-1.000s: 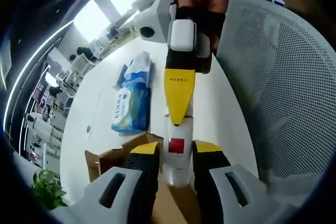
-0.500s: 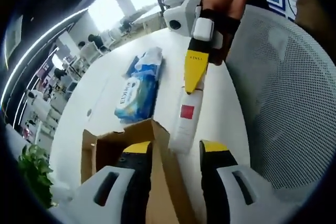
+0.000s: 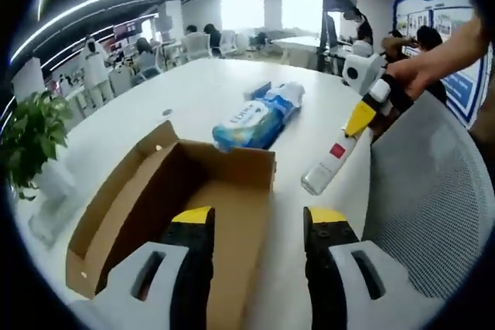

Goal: Operate the shoe box by opening the lid, removing the specified soft item, and placing it in the target area until the item is outside and the box remains undamaged.

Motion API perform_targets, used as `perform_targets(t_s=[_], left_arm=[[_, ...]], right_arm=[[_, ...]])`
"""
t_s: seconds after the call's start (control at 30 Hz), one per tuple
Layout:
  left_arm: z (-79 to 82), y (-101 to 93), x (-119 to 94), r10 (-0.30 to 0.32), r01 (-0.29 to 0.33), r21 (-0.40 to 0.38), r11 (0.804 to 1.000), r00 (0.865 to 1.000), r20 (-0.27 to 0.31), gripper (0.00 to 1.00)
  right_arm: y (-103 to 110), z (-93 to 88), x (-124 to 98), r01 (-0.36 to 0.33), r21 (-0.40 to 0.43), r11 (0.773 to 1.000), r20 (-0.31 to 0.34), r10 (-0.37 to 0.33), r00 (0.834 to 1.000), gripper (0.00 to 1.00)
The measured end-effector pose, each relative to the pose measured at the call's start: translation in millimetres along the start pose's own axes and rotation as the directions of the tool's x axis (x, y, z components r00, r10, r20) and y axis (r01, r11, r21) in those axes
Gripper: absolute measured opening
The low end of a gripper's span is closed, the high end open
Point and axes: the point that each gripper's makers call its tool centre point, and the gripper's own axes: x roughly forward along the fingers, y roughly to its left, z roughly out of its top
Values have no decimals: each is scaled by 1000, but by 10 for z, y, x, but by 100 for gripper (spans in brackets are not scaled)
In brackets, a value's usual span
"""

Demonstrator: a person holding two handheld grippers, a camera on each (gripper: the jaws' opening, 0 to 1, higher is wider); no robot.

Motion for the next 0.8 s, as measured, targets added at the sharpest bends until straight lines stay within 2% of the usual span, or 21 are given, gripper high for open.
perform_targets(t_s=[0.07,0.17,0.3,0.4,0.57,0.8], left_arm=[[-64,78,-19,24,-24,-17,1000,1000,-7,46],[-96,122,-53,37,-35,-109,993,999,15,48],[-177,185,-89,62,-59,-147,987,998,14,48],[-242,217,-108,71,-65,-209,976,997,23,49],[-301,223,-136,82,-74,-242,967,996,26,50],[-340,177,-159,80,-72,-251,965,997,21,50]], right_arm=[[-10,-5,-12,3,4,1000,0,-3,1000,17],[-27,-2,-28,8,6,1000,3,-8,1000,17],[-59,15,-46,13,12,1000,8,-14,1000,17],[-58,16,-63,17,7,1000,8,-17,1000,17],[-120,64,-151,38,9,999,6,-38,999,17],[-171,149,-264,58,19,998,22,-58,998,17]])
